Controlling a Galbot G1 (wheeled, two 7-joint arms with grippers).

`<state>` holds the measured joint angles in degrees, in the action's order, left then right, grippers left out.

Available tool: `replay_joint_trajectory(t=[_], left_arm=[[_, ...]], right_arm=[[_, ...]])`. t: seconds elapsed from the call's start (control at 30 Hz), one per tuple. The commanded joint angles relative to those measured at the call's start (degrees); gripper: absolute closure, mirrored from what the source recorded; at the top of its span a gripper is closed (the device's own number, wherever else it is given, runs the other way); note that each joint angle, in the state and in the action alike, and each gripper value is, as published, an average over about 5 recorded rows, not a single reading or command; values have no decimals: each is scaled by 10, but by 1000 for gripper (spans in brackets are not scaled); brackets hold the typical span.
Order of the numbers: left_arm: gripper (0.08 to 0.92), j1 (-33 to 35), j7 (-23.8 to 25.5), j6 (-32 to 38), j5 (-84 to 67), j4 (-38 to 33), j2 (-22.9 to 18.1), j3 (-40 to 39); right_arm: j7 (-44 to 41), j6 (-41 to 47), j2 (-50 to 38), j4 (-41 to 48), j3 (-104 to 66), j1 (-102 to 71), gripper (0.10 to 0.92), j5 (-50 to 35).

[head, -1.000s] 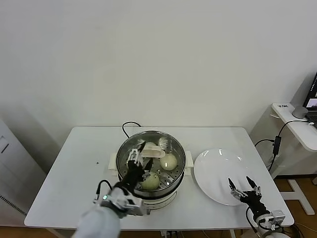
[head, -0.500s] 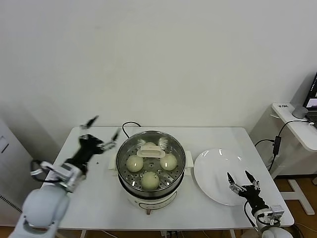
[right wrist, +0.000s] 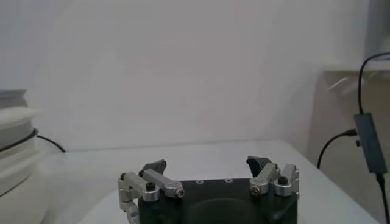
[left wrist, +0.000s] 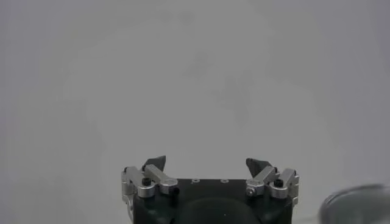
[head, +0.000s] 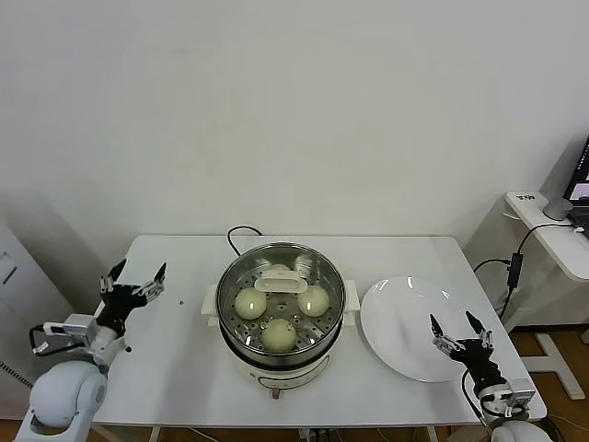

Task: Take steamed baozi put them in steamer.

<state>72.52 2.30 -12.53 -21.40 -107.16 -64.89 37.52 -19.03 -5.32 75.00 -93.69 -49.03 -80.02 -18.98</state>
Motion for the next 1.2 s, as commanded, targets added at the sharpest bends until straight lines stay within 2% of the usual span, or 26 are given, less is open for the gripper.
replay_joint_trajectory(t=[0.03, 1.2], left_arm=[[177, 7, -27, -12, -19, 77, -5, -16], [177, 27, -27, -20, 1, 57, -28, 2]], right_arm=[[19, 11, 6, -19, -8, -5, 203, 24], [27, 44, 13, -29, 7, -16, 203, 24]])
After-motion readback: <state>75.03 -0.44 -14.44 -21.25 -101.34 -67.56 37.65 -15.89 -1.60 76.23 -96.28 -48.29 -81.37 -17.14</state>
